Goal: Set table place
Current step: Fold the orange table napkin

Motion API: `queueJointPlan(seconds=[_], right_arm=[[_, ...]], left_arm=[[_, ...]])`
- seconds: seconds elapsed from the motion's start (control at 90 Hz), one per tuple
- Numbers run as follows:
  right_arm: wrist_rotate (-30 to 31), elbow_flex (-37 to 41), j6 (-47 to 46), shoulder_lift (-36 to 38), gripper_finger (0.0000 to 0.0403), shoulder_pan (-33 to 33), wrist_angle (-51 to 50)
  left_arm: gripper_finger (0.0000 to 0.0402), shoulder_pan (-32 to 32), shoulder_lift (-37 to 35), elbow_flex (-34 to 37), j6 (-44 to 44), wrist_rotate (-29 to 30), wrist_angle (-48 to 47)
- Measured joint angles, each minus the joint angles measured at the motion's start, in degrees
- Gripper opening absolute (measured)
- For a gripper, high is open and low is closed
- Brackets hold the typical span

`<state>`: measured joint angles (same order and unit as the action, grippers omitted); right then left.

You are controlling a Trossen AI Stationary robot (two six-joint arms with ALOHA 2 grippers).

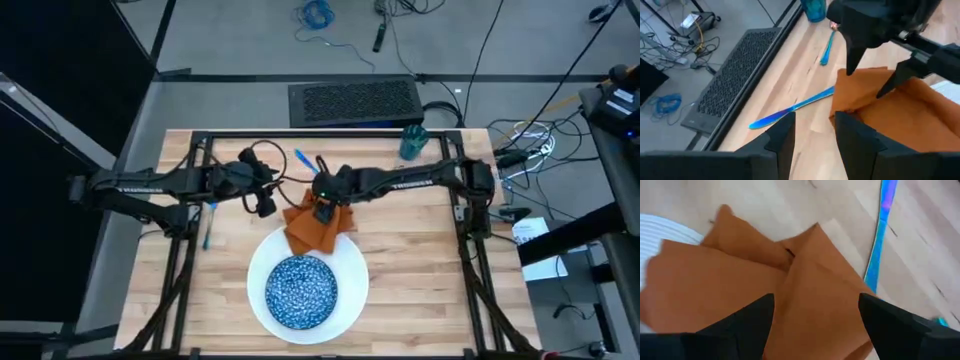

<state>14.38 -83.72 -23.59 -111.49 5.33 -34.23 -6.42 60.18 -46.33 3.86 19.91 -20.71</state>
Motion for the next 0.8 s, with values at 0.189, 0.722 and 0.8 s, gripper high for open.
queueJointPlan(seconds=[0.189, 0.722, 0.8], right_arm=[[0.5, 0.0, -1.1, -1.8, 0.0276, -0.7, -1.3], [4.2, -3.0, -3.5, -1.7, 0.0276, -3.8, -6.7], [4.9, -3.0, -2.5, -2.3, 0.0276, -3.3, -7.4]], left_arm=[[0.0121, 0.0, 0.0, 0.0, 0.0, -0.6, -2.9], [0.0121, -1.2, 0.0, 0.0, 1.2, -1.2, -2.6], [0.0121, -1.1, 0.0, 0.0, 1.2, -1.7, -2.6]])
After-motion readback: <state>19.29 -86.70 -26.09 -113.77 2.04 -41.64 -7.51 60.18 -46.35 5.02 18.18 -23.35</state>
